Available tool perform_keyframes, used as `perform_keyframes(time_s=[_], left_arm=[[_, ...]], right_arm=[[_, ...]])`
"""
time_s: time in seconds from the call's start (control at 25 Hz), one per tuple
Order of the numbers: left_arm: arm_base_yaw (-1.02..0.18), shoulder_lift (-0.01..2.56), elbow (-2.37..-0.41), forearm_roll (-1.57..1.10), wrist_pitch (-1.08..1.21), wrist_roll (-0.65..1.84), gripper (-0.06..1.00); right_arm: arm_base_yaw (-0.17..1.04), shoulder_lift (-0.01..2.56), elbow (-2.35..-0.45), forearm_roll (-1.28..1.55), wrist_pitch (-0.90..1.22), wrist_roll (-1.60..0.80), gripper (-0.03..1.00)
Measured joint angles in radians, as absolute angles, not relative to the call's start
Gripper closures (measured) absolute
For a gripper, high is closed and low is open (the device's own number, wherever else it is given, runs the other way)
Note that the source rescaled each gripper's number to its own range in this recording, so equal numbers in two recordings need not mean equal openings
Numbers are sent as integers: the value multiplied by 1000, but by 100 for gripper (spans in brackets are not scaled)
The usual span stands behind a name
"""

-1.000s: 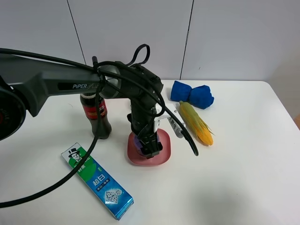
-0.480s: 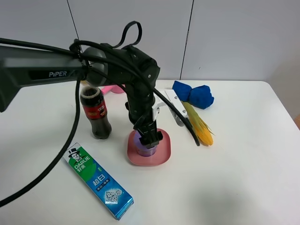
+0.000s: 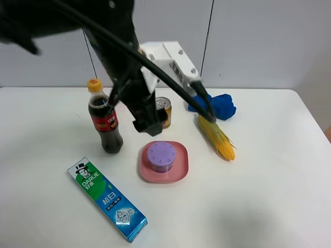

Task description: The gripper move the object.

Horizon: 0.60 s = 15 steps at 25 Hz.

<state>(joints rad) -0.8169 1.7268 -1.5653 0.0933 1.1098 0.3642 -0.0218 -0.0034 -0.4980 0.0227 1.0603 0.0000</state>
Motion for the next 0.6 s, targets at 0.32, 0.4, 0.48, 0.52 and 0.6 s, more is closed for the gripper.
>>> perform_keyframes(time_s=[0.32,0.4,0.48,0.52,0.6], left_arm=[[-817,1412,-1565,297,1206,330,15],[-817,1337,-1565,325,1207,323,15],[-817,1258,-1565,332,1207,322,15],[-817,1220,-1565,333,1207,322,15],[-817,1149,-1565,333,1208,322,15]], right_arm=[[-22,-3,-498,23,1060,0,-3],[-22,-3,-498,23,1060,0,-3],[-22,-3,-498,23,1060,0,-3],[-22,-3,-498,23,1060,0,-3],[-22,-3,-498,23,1060,0,-3]])
